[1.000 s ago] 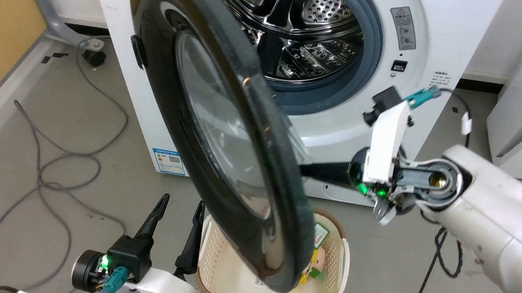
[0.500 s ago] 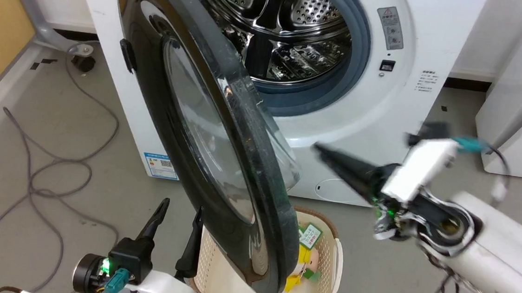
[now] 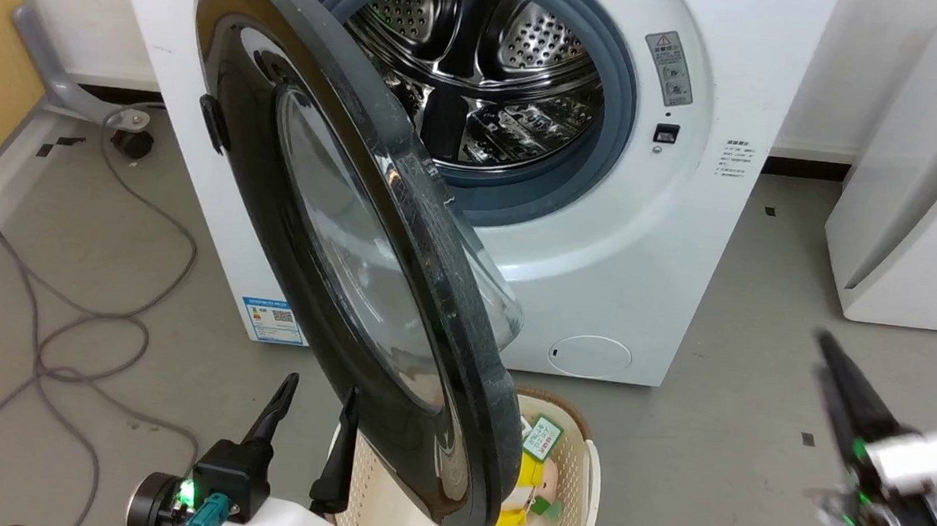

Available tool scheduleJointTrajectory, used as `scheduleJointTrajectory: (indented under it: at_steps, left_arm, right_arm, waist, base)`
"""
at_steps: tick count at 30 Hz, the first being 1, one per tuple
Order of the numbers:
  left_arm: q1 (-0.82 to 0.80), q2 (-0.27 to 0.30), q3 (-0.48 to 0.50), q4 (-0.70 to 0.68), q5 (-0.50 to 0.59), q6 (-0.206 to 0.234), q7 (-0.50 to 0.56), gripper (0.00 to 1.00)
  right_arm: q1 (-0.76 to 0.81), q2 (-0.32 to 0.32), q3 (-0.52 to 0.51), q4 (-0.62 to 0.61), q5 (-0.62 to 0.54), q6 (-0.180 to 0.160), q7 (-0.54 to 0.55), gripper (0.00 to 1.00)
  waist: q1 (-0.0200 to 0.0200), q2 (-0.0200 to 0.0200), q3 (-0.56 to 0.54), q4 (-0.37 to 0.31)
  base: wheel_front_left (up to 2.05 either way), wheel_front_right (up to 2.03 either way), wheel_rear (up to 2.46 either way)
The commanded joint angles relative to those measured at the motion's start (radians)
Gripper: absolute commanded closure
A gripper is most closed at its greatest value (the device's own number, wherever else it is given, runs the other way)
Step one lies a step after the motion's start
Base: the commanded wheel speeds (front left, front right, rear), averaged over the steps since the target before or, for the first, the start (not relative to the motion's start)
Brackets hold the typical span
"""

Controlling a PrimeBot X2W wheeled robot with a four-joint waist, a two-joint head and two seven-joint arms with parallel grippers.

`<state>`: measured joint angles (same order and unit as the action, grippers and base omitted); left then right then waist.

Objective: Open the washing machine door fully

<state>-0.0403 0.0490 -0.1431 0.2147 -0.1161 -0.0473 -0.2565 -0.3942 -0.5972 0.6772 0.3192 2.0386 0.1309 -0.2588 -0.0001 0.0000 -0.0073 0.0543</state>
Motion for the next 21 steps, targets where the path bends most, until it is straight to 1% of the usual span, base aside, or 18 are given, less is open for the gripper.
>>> scheduleJointTrajectory:
  at_steps: [1,5,8,11,14,17,19,21]
  left_arm:
    - [0.015,0.001,0.003,0.0,0.0,-0.001,-0.005,0.0]
    - [0.02,0.001,0.008,0.002,-0.004,0.003,-0.005,0.0]
    - [0.025,0.001,0.011,0.003,-0.006,0.005,-0.005,0.0]
    - [0.026,0.001,0.015,0.004,-0.006,0.005,-0.005,0.0]
    - [0.024,0.001,0.019,0.004,-0.005,0.006,-0.005,0.0]
    - [0.02,0.001,0.024,0.003,-0.003,0.007,-0.005,0.0]
    - [0.019,0.001,0.027,0.002,-0.002,0.008,-0.005,0.0]
    - [0.018,0.001,0.031,0.001,-0.001,0.008,-0.005,0.0]
  right_arm:
    - [0.056,0.028,-0.06,0.018,-0.065,0.0,-0.003,0.0]
    - [0.194,0.117,-0.283,0.059,-0.342,0.0,-0.003,0.0]
    - [0.274,0.196,-0.446,0.053,-0.564,0.0,-0.003,0.0]
    - [0.338,0.276,-0.604,0.013,-0.824,0.0,-0.003,0.0]
    - [0.389,0.363,-0.742,-0.07,-1.102,0.0,-0.003,0.0]
    - [0.431,0.459,-0.831,-0.18,-1.36,0.0,-0.003,0.0]
    - [0.452,0.504,-0.867,-0.256,-1.499,0.0,0.012,0.0]
    - [0.47,0.528,-0.883,-0.33,-1.615,0.0,0.042,0.0]
  waist:
    - [0.0001,0.0,-0.003,-0.001]
    - [0.0001,0.0,-0.007,-0.005]
    - [0.0001,0.0,-0.01,-0.007]
    - [0.0001,0.0,-0.012,-0.006]
    - [0.0001,0.0,-0.011,-0.003]
    - [0.0001,0.0,-0.01,0.0]
    - [0.0001,0.0,-0.008,0.001]
    - [0.0001,0.0,-0.007,0.002]
  base:
    - [0.0,0.0,0.0]
    - [0.0,0.0,0.0]
    - [0.0,0.0,0.0]
    - [0.0,0.0,0.0]
    - [0.0,0.0,0.0]
    - [0.0,0.0,0.0]
    - [0.0,0.0,0.0]
    - [0.0,0.0,0.0]
